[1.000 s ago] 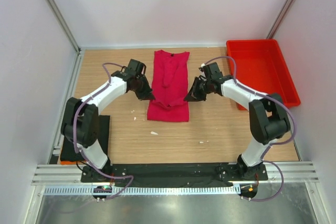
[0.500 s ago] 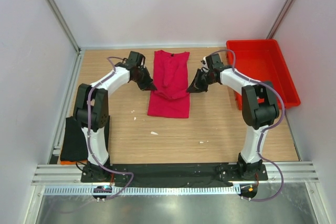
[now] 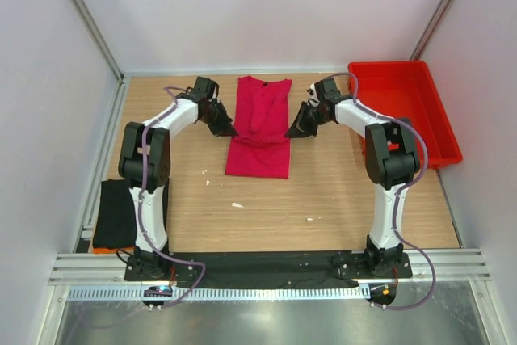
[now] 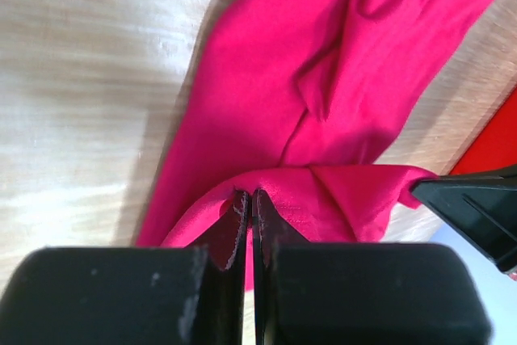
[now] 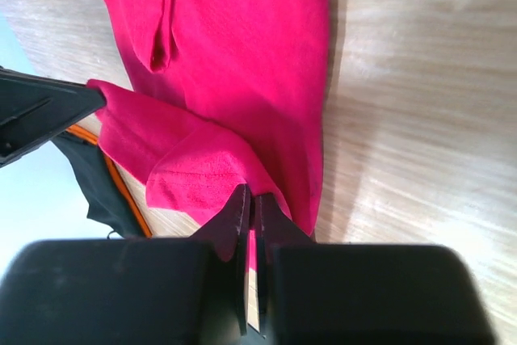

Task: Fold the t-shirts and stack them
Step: Fold the tshirt

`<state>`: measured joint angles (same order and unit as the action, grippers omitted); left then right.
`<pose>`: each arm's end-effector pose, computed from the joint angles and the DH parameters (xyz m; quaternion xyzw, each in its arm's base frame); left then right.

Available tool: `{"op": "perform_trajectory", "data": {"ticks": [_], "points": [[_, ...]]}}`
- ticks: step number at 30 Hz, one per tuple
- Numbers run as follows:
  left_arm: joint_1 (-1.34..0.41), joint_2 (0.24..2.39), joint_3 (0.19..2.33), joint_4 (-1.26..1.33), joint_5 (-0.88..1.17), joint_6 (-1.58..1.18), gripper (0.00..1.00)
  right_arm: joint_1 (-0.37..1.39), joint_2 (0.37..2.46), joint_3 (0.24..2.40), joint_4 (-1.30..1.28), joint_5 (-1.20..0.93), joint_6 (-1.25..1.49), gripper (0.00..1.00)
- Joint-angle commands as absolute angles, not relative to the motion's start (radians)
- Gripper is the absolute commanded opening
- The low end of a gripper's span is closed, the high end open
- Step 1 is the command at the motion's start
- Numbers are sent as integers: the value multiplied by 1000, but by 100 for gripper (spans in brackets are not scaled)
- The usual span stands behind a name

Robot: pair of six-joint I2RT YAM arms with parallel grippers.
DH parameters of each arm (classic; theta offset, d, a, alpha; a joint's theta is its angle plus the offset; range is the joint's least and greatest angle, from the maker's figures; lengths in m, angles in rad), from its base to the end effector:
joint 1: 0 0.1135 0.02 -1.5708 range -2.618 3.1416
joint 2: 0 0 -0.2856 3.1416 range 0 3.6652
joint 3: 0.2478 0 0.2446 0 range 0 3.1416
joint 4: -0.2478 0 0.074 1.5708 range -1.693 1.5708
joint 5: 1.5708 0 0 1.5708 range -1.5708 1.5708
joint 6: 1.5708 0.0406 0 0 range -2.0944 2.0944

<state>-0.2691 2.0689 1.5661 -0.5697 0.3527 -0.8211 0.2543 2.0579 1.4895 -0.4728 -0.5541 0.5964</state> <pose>0.4269 -0.1323 0.2042 -0.2184 0.9298 -0.2713 0.1194 0.4211 0.1315 0.1951 0.0875 0.9270 0.3443 0.1204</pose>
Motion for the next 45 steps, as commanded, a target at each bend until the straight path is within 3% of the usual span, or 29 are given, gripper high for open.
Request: {"op": "perform_trajectory", "data": {"ticks": [1, 6, 8, 11, 19, 26, 36, 45], "points": [[-259, 2105, 1640, -574, 383, -779, 0, 235, 2078, 1554, -476, -575, 586, 10], [-242, 2189, 1779, -678, 271, -668, 20, 193, 2204, 1727, -497, -565, 571, 37], [-229, 2197, 1885, -736, 244, -634, 27, 186, 2238, 1823, -619, -534, 520, 47], [-224, 2129, 1908, -779, 195, -585, 35, 183, 2221, 1937, -738, -474, 473, 56], [-248, 1944, 1619, -654, 363, -565, 38, 195, 1979, 1586, -624, -521, 460, 61], [-265, 1861, 1445, -644, 364, -473, 40, 235, 1804, 1215, -425, -569, 508, 61], [-265, 2006, 1577, -503, 324, -382, 41, 235, 1979, 1359, -370, -499, 443, 61], [-279, 2155, 1707, -472, 275, -364, 37, 235, 2080, 1459, -347, -469, 462, 46]]}}
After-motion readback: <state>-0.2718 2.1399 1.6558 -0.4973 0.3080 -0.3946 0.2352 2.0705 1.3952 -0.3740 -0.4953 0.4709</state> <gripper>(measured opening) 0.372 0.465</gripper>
